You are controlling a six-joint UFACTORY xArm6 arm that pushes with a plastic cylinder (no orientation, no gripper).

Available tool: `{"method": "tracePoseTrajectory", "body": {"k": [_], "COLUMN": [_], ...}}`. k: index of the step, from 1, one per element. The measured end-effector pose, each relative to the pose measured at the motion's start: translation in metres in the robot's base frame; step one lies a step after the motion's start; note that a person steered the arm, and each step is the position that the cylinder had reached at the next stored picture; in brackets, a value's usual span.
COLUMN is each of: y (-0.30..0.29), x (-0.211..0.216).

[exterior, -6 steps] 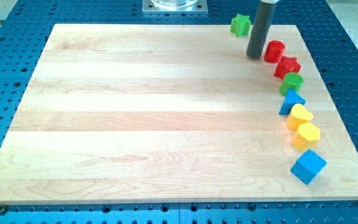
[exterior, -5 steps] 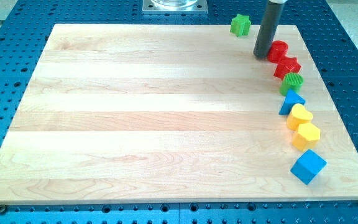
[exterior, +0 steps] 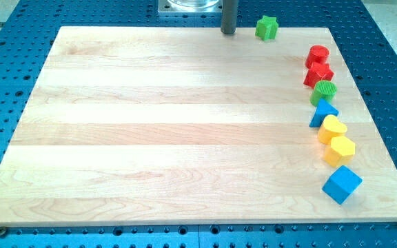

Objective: Slide the green star closer to the red circle

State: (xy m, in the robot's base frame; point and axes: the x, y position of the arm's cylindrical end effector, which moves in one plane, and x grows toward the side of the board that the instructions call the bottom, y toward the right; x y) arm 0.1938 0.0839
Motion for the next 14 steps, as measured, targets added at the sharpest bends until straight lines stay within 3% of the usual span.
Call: {"method": "tracePoseTrajectory", "body": {"k": [1, 2, 4, 7, 8, 10, 13, 14], "y": [0.075, 0.093, 0.081, 0.14, 0.14, 0.105, 0.167, 0.168], "x": [0.013, 0.017, 0.014, 0.0, 0.027, -0.002, 0.0, 0.053]}}
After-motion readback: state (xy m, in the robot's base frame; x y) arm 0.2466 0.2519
